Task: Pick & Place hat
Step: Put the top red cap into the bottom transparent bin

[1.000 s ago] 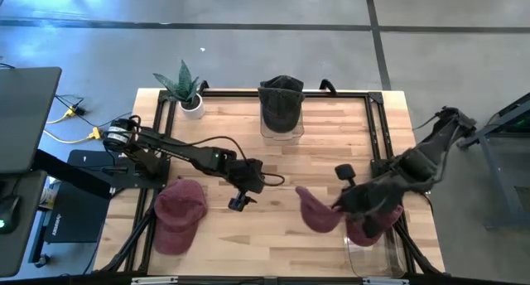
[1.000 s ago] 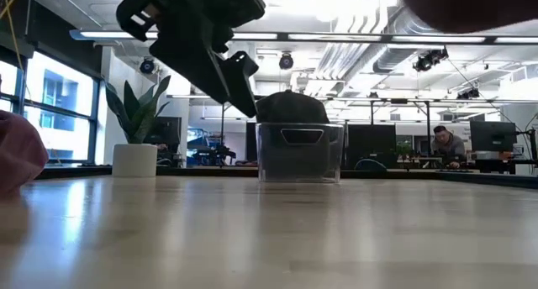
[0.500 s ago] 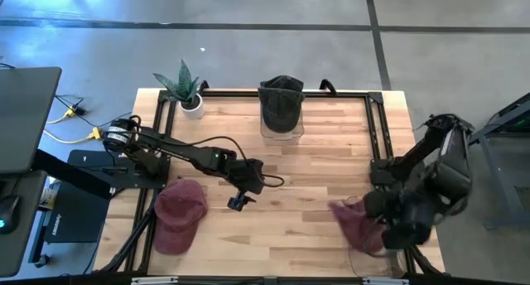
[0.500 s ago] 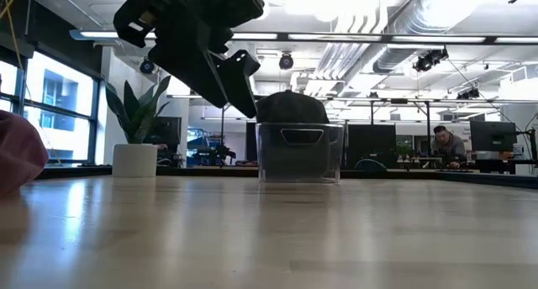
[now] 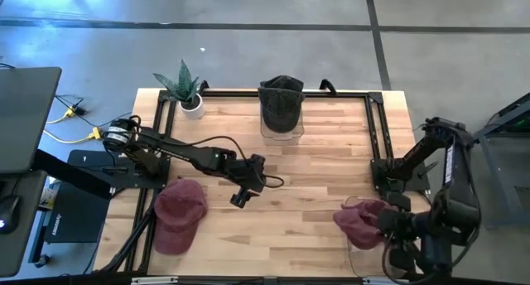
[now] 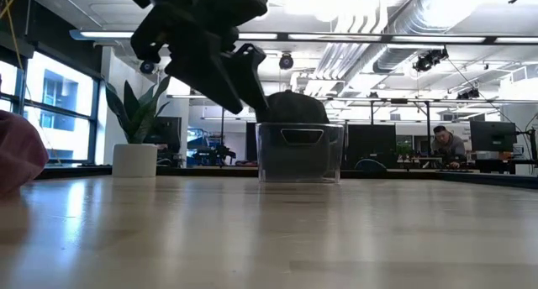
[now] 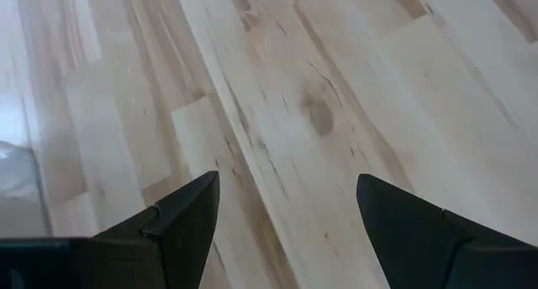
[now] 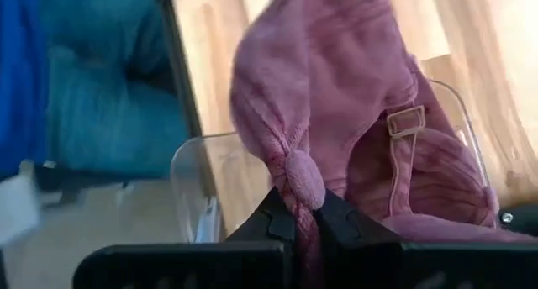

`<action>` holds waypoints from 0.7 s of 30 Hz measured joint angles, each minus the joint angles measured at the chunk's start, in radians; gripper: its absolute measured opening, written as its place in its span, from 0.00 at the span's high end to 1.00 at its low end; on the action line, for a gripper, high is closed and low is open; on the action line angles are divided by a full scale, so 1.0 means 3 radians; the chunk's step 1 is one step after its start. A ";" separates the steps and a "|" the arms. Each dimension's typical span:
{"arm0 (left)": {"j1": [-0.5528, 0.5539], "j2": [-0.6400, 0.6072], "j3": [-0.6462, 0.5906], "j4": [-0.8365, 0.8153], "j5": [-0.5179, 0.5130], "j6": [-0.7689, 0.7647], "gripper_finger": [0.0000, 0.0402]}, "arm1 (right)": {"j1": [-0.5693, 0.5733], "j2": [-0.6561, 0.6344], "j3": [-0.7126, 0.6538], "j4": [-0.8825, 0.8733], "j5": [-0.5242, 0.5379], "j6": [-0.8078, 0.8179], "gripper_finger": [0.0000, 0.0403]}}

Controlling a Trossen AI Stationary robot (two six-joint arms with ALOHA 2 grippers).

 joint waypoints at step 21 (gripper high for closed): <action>0.0000 0.0000 0.0004 0.0356 -0.0768 0.0264 0.32 | -0.0023 -0.0001 0.0205 -0.0002 -0.0026 0.0723 1.00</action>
